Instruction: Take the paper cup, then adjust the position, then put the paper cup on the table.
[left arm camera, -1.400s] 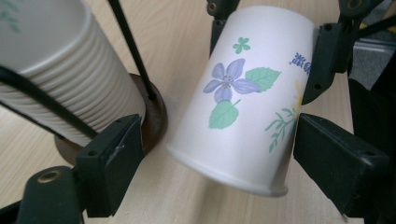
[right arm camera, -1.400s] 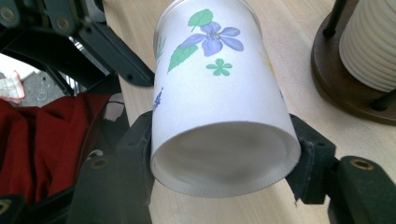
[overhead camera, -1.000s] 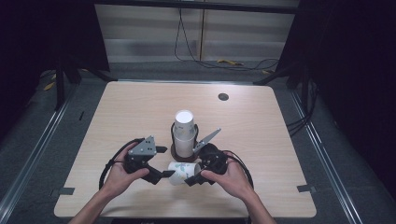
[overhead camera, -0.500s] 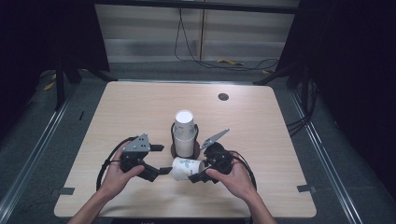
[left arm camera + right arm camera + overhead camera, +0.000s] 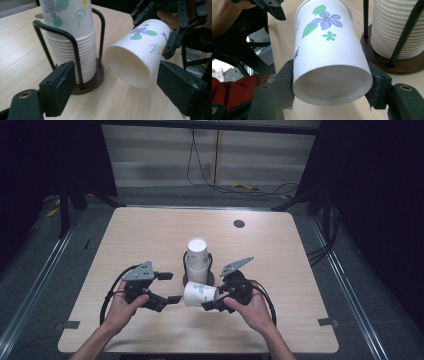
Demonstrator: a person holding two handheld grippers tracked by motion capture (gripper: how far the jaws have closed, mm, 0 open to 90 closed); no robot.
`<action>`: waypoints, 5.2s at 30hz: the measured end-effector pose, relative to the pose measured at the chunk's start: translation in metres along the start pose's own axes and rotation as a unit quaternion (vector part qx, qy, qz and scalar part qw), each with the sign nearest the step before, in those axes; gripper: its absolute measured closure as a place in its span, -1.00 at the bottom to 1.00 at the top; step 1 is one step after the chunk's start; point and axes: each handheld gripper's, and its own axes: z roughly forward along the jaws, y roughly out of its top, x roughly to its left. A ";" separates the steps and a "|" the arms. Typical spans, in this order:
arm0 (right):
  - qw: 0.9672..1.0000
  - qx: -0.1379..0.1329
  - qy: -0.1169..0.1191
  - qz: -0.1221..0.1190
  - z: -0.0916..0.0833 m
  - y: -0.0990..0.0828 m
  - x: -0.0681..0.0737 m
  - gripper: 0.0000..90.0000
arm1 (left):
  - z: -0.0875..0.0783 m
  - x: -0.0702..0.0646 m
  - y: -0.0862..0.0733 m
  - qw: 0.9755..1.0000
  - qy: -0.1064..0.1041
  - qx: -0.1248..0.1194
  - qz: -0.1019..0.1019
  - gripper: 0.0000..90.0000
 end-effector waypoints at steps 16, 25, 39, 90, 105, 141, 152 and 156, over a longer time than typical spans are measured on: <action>0.999 -0.035 0.023 -0.023 -0.002 -0.002 0.003 -0.19 | 0.004 -0.006 0.001 0.999 -0.037 -0.022 -0.013 -0.65; 0.997 -0.063 0.038 -0.036 -0.004 -0.002 0.006 -0.19 | -0.001 -0.007 0.001 0.996 -0.062 -0.059 -0.017 -0.66; 0.994 -0.089 0.046 -0.039 -0.006 -0.002 0.008 -0.19 | 0.000 -0.006 0.002 0.994 -0.075 -0.075 -0.031 -0.63; 0.990 -0.095 0.088 -0.048 0.008 -0.001 0.012 -0.32 | 0.004 -0.008 0.005 0.991 -0.116 -0.067 -0.009 -0.38; 0.995 -0.087 0.041 -0.040 0.013 0.000 0.012 -0.67 | 0.000 -0.005 0.003 0.993 -0.104 -0.061 -0.012 -0.38; 0.989 -0.124 -0.086 0.011 -0.024 -0.029 -0.002 -0.68 | -0.055 0.034 -0.002 0.998 -0.005 -0.045 -0.038 -0.39; 0.981 -0.136 -0.135 0.020 -0.027 -0.036 -0.004 -0.69 | -0.061 0.045 -0.008 0.998 0.033 -0.022 -0.048 -0.40; 0.981 -0.138 -0.135 0.024 -0.027 -0.040 -0.005 -0.69 | -0.064 0.050 -0.010 0.997 0.052 -0.007 -0.053 -0.41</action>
